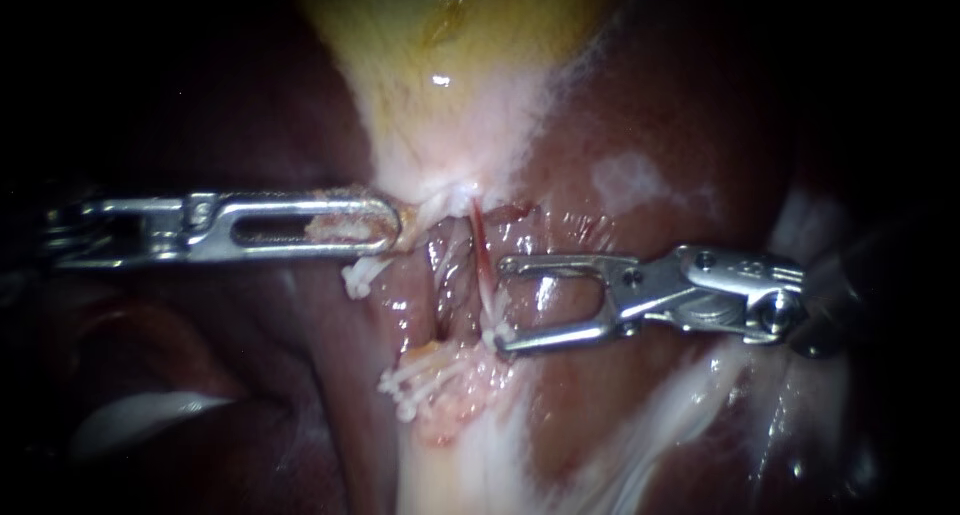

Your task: Going back first clip right tube

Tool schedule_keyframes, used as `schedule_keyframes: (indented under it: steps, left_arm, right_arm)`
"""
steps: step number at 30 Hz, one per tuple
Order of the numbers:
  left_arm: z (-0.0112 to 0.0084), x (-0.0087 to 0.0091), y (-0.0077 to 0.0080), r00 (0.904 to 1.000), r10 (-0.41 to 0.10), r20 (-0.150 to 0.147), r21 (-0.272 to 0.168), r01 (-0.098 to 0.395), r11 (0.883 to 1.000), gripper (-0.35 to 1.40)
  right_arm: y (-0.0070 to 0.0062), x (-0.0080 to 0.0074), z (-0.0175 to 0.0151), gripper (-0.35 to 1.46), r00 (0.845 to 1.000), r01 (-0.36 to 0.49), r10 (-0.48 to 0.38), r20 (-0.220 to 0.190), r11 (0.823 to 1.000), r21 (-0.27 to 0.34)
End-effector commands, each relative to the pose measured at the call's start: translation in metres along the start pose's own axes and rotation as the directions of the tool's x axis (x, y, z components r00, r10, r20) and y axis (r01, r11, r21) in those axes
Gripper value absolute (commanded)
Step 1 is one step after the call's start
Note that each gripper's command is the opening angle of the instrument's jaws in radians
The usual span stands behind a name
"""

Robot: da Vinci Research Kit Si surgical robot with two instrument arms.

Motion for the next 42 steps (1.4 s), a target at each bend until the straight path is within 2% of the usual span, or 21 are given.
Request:
schedule_keyframes:
  steps: [1, 6, 13, 22, 30, 35, 42]
  left_arm:
    - [0.0, 0.0, 0.0, 1.0, 0.0, 0.0, 0.0, 0.0, 1.0, -0.35]
    - [0.0, 0.0, 0.0001, 1.0, 0.001, 0.0, 0.0, -0.001, 1.0, -0.35]
    - [0.0, 0.0001, 0.0002, 1.0, 0.001, 0.0, 0.001, -0.001, 1.0, -0.35]
    - [0.0, 0.0001, 0.0002, 1.0, 0.002, 0.0, 0.001, -0.002, 1.0, -0.35]
    - [0.0001, 0.0001, 0.0004, 1.0, 0.002, 0.0, 0.001, -0.002, 1.0, -0.35]
    - [0.0006, 0.0003, 0.0013, 1.0, 0.005, 0.0, 0.002, -0.005, 1.0, -0.35]
    - [0.002, 0.0008, 0.0036, 0.9999, 0.013, -0.009, -0.008, -0.013, 1.0, -0.35]
  right_arm:
    - [0.0001, 0.0002, -0.0003, 0.5, 1.0, 0.004, -0.004, 0.001, 1.0, -0.003]
    - [0.0001, 0.0016, -0.0021, 0.5, 1.0, 0.016, -0.016, 0.002, 1.0, -0.01]
    - [-0.0006, 0.0037, -0.004, 0.5, 0.999, 0.047, -0.047, 0.004, 0.999, -0.008]
    - [-0.0021, 0.0045, -0.0047, 0.5, 0.995, 0.103, -0.103, 0.005, 0.995, 0.002]
    - [-0.0025, 0.006, -0.0061, 0.5, 0.986, 0.164, -0.164, 0.005, 0.986, 0.011]
    - [-0.0027, 0.0065, -0.0066, 0.5, 0.985, 0.173, -0.173, 0.005, 0.985, 0.014]
    - [-0.0028, 0.0065, -0.0065, 0.5, 0.985, 0.173, -0.173, 0.005, 0.985, 0.014]
